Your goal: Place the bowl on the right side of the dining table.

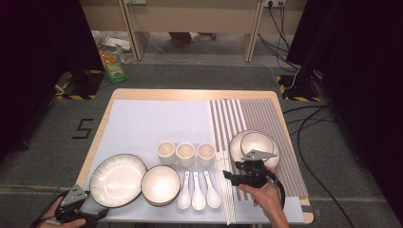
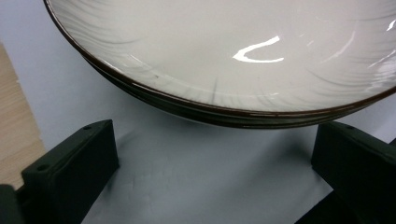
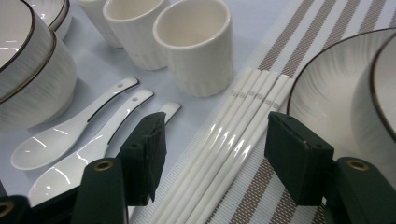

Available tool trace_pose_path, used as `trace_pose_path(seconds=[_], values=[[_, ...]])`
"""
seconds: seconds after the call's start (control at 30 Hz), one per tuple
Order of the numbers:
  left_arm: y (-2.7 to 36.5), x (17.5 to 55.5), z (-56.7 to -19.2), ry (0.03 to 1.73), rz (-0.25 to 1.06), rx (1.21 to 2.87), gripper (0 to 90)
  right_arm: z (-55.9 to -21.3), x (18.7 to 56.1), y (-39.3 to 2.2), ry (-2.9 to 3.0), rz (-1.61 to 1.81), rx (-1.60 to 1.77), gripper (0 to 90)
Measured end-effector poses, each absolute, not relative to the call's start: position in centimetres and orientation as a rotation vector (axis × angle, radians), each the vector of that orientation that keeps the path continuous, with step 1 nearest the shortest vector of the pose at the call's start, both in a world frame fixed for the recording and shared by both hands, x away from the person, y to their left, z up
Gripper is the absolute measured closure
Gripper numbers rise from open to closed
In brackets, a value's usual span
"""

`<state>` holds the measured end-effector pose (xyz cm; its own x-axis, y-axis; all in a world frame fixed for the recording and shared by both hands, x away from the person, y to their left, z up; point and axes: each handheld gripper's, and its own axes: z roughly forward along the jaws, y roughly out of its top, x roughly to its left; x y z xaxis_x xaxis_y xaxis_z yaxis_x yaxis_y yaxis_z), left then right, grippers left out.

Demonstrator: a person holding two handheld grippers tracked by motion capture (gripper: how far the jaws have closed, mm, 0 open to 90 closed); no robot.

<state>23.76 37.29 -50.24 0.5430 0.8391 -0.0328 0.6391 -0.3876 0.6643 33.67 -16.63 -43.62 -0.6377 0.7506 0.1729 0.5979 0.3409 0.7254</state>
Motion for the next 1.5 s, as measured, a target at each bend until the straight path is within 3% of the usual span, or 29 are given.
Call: trace_pose_path(seconds=[1.5], values=[[37.2,23.8,-50.2,1.195,0.41,2.146,0.0,-45.5,34.0,-11.6,2.547,1.142,1.147,38.9]])
